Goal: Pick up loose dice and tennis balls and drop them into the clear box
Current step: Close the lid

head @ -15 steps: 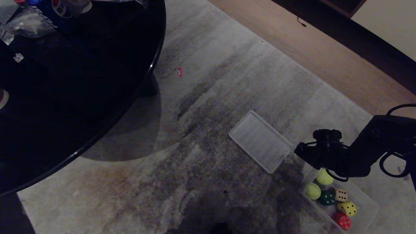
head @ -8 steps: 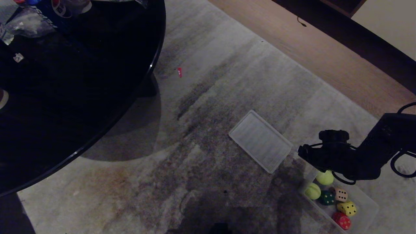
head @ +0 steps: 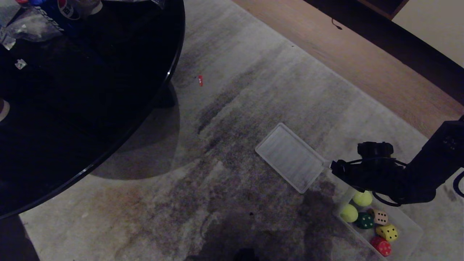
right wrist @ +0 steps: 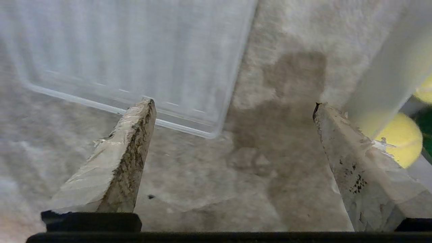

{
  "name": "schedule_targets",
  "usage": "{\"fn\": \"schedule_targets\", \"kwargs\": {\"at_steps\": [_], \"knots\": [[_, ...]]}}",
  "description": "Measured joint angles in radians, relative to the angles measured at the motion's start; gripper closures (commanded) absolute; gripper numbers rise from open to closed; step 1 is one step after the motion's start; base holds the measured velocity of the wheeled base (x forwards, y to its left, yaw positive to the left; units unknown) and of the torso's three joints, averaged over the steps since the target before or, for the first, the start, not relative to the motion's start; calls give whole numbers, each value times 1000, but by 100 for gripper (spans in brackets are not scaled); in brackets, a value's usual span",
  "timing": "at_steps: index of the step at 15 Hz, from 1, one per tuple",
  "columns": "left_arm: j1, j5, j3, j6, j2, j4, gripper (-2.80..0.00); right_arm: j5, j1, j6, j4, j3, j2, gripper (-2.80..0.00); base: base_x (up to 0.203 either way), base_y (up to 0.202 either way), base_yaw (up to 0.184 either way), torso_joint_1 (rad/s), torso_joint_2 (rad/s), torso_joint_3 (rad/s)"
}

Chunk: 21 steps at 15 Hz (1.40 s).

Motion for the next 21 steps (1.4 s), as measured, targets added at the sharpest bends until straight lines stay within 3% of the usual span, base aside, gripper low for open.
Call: {"fn": "schedule_targets", "kwargs": {"at_steps": [12,21], "knots": [[0,1,0,-9,0,-1,0,0,39,1,0,11,-46,-280,0,0,0,0,0,-3],[0,1,0,-16,0,-3,0,0,59,1,-1,4,-48,-280,0,0,0,4,4,-182]]}}
